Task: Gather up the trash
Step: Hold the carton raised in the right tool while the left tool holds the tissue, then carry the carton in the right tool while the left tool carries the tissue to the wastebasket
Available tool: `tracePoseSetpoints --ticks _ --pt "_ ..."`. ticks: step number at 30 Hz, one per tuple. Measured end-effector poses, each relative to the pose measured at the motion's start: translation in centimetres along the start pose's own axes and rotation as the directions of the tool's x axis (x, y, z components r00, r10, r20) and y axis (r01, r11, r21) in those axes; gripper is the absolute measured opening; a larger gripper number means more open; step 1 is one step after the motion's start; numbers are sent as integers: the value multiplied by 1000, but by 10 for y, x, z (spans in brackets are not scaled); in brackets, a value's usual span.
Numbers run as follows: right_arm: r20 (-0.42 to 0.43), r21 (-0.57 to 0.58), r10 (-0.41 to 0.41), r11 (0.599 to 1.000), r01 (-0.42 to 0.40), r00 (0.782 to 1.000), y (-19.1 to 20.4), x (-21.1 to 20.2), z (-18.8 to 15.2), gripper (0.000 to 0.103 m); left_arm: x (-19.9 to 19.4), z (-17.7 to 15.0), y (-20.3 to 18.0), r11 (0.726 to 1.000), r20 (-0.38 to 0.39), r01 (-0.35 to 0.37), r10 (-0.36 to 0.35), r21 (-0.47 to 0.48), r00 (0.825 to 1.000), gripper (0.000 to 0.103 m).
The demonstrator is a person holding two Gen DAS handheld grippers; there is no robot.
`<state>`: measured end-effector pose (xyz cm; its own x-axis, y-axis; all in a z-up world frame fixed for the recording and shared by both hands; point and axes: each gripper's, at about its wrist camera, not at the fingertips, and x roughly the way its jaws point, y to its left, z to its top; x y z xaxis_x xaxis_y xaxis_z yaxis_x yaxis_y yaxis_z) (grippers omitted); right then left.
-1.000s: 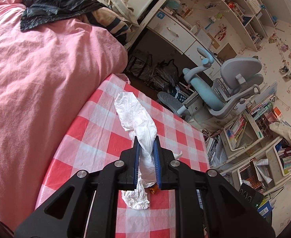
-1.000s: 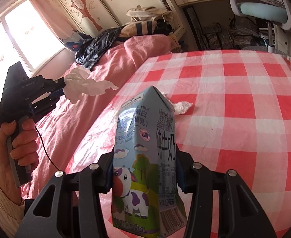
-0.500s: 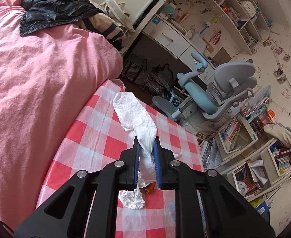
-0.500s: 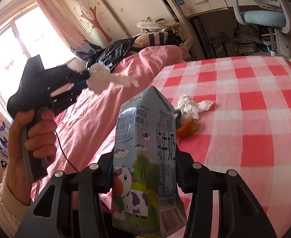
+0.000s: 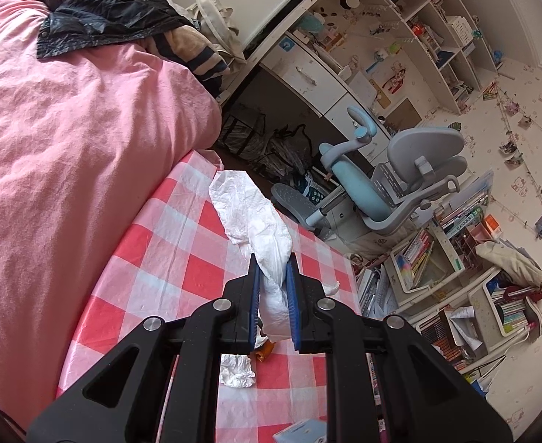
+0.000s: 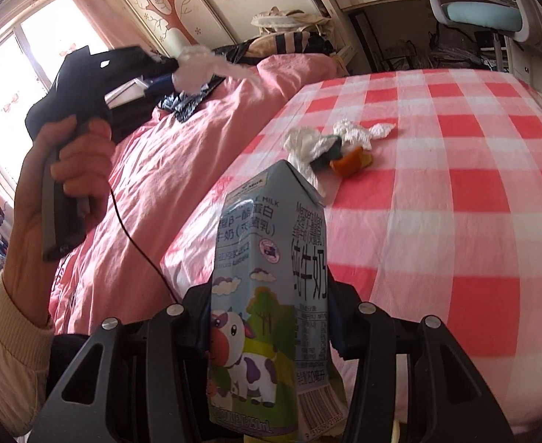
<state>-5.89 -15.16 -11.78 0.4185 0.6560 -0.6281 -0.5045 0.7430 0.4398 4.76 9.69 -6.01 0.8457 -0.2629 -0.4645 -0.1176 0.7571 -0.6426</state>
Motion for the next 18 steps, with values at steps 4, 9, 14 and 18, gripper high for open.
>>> tracePoseSetpoints --ticks 4,9,14,18 --pt "-26 -4 2 1000 -2 1000 5 3 -12 47 -2 1 2 1000 3 7 -7 -11 1000 13" --pt "-61 -32 -8 999 6 998 15 4 -28 47 -5 2 4 1000 9 17 -17 -20 1000 13" --pt "-81 -31 -10 999 7 997 18 2 -42 47 -7 2 5 1000 12 21 -21 -17 1000 13" --pt "-93 -17 -10 1000 8 996 17 0 -51 47 -9 -2 3 1000 11 15 -15 0 1000 13"
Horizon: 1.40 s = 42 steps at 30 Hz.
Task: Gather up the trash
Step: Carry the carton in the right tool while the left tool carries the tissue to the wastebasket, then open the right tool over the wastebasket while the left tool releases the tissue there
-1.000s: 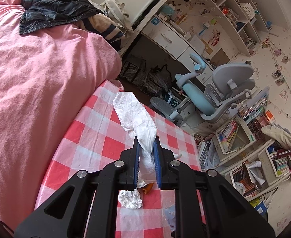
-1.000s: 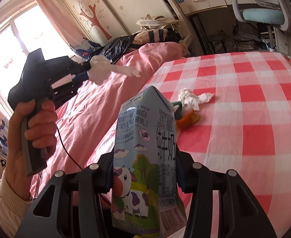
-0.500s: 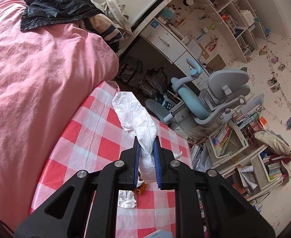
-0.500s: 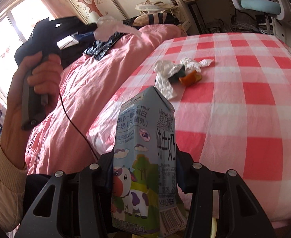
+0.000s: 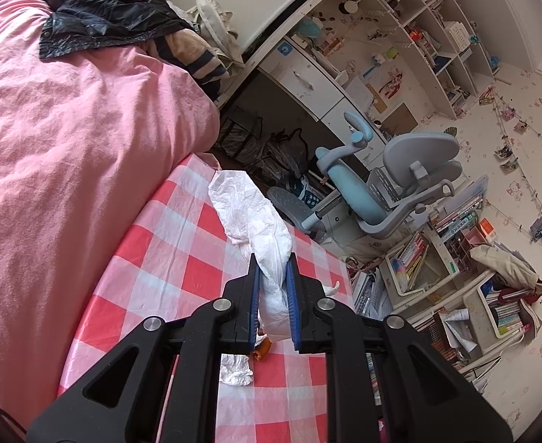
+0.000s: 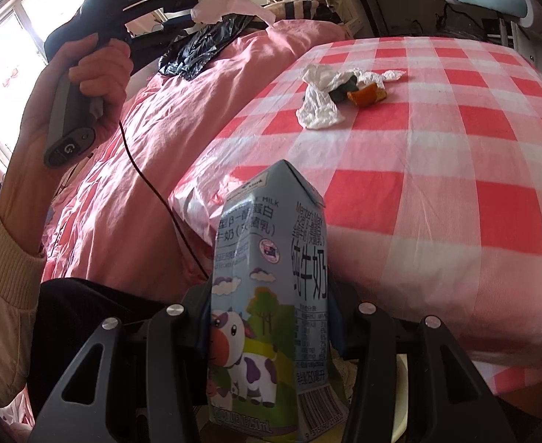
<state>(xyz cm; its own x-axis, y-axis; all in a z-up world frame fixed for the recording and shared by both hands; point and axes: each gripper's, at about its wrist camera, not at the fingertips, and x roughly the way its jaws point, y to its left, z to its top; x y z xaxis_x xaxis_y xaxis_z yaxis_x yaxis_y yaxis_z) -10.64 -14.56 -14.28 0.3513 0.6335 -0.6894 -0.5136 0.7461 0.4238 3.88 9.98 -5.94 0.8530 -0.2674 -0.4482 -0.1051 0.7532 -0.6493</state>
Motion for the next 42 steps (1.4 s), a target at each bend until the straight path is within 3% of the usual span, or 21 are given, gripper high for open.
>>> tracePoseSetpoints --ticks 8,19,22,27,31,34,36,37,38,40,41,42 --pt "-78 12 -24 1000 25 997 -1 10 -26 47 -14 -29 -3 998 -31 -23 25 61 999 13" --pt "-191 37 -25 999 33 981 -9 20 -48 47 -53 -91 1 999 -88 32 -30 17 996 13" --pt "-215 64 -48 996 63 975 -17 19 -51 52 -60 -109 0 999 -110 37 -35 21 993 13" --pt "-128 139 -47 988 65 991 -29 -6 -46 62 -66 -141 -4 998 -173 52 -44 46 984 13" --pt "-11 178 -74 981 75 997 -36 -33 -42 67 -68 -173 -15 991 -249 61 -30 116 968 13" --pt "89 222 -107 971 85 990 -44 -56 -37 70 -65 -204 -26 979 -337 55 15 197 941 13" --pt "146 245 -129 965 90 981 -47 -67 -33 71 -59 -231 -31 963 -425 43 78 267 902 13" --pt "171 255 -142 962 95 975 -48 -73 -32 71 -54 -244 -31 953 -470 36 116 301 875 14" --pt "194 263 -157 959 103 968 -50 -79 -31 72 -48 -262 -32 939 -520 18 175 344 836 14" --pt "228 273 -185 954 119 956 -53 -91 -29 73 -40 -281 -31 914 -556 -14 259 406 789 18" --pt "244 278 -203 952 132 948 -53 -97 -27 75 -38 -289 -33 894 -556 -27 302 448 775 22" --pt "255 277 -218 950 145 942 -53 -102 -23 76 -38 -291 -35 880 -543 -35 324 474 775 32"
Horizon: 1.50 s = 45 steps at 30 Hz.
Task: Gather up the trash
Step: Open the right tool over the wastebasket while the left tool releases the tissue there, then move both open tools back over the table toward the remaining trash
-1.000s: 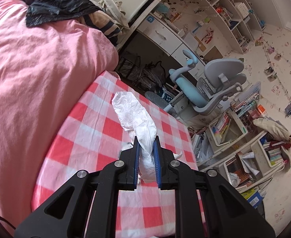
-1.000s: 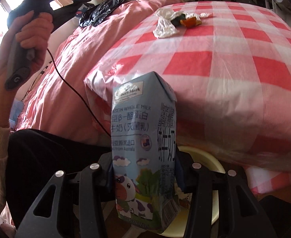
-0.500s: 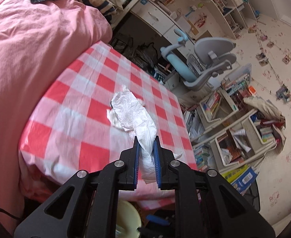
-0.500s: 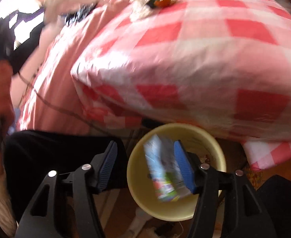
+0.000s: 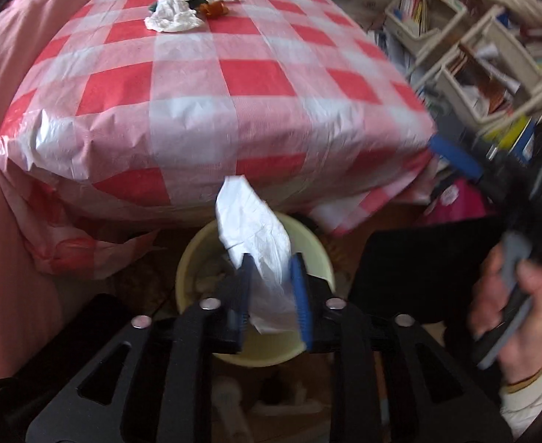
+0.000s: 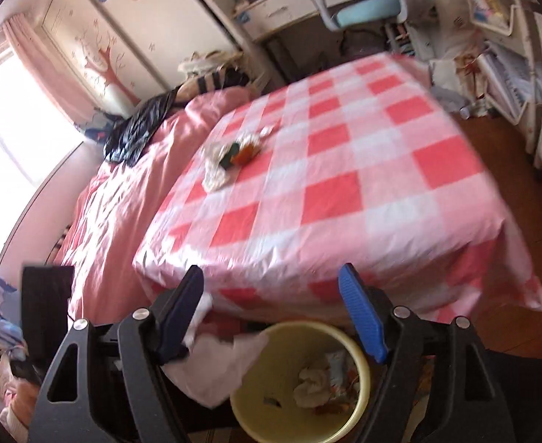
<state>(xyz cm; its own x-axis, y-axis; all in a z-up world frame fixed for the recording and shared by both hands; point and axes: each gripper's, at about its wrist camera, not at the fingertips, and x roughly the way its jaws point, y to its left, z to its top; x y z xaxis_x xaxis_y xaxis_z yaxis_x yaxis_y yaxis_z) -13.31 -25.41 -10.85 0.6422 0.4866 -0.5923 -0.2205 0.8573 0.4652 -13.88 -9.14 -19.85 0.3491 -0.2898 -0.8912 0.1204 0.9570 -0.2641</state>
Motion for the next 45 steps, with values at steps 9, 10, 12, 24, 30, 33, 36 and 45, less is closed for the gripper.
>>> tracePoseSetpoints --ticks 9,10,12,24,30,33,36,45 --pt "341 -319 -116 919 231 933 42 -50 69 95 -65 30 25 983 343 -122 164 -140 925 73" --pt "374 -343 -123 902 261 919 44 -53 75 95 -75 36 30 976 375 -127 186 -176 908 76" --pt "451 -381 -140 863 332 882 49 -54 89 95 -96 50 41 965 441 -108 208 -241 873 81" --pt "361 -220 -249 914 341 899 -8 -5 124 95 -135 140 94 924 553 -140 328 -355 766 93" --pt "236 -180 -274 930 320 932 -22 25 130 95 -119 140 113 892 465 -150 358 -426 810 93" --pt "199 -200 -266 931 305 943 -18 29 126 95 -112 142 113 895 450 -155 353 -418 821 93" --pt "216 -244 -280 912 329 935 -10 24 124 95 -106 143 111 898 443 -155 347 -413 827 93" --pt "224 -177 -294 925 335 929 -23 10 131 95 -98 141 107 903 426 -161 338 -399 839 93"
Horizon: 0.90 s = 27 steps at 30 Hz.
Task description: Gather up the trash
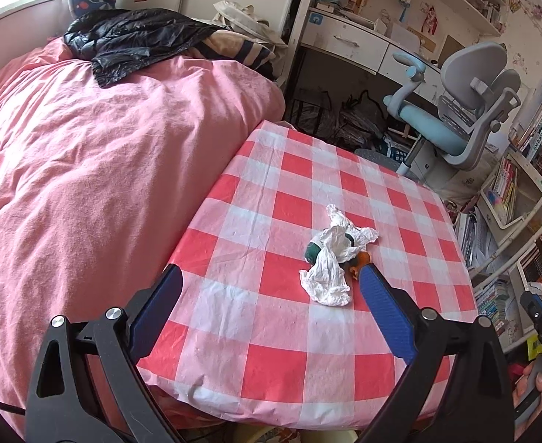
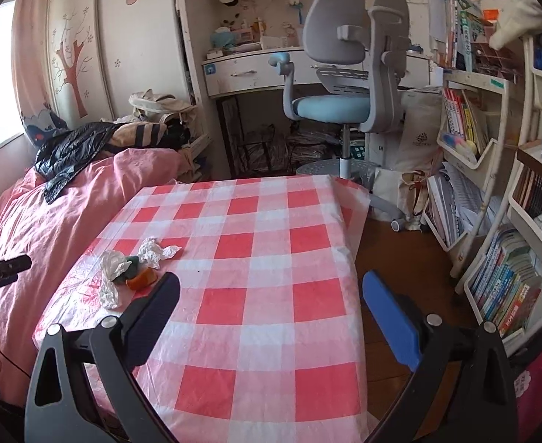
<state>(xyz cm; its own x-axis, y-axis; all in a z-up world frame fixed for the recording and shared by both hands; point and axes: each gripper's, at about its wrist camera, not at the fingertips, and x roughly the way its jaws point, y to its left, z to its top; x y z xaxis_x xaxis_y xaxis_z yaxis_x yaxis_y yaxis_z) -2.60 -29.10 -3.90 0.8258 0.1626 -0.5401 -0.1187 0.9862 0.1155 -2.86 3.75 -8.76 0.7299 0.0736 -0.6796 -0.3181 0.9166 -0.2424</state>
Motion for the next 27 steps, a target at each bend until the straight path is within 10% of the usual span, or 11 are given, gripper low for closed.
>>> tracePoseSetpoints --ticks 27 --pt "-43 -52 -22 998 20 999 6 7 -8 95 4 -3 4 999 -19 26 -26 -32 999 93"
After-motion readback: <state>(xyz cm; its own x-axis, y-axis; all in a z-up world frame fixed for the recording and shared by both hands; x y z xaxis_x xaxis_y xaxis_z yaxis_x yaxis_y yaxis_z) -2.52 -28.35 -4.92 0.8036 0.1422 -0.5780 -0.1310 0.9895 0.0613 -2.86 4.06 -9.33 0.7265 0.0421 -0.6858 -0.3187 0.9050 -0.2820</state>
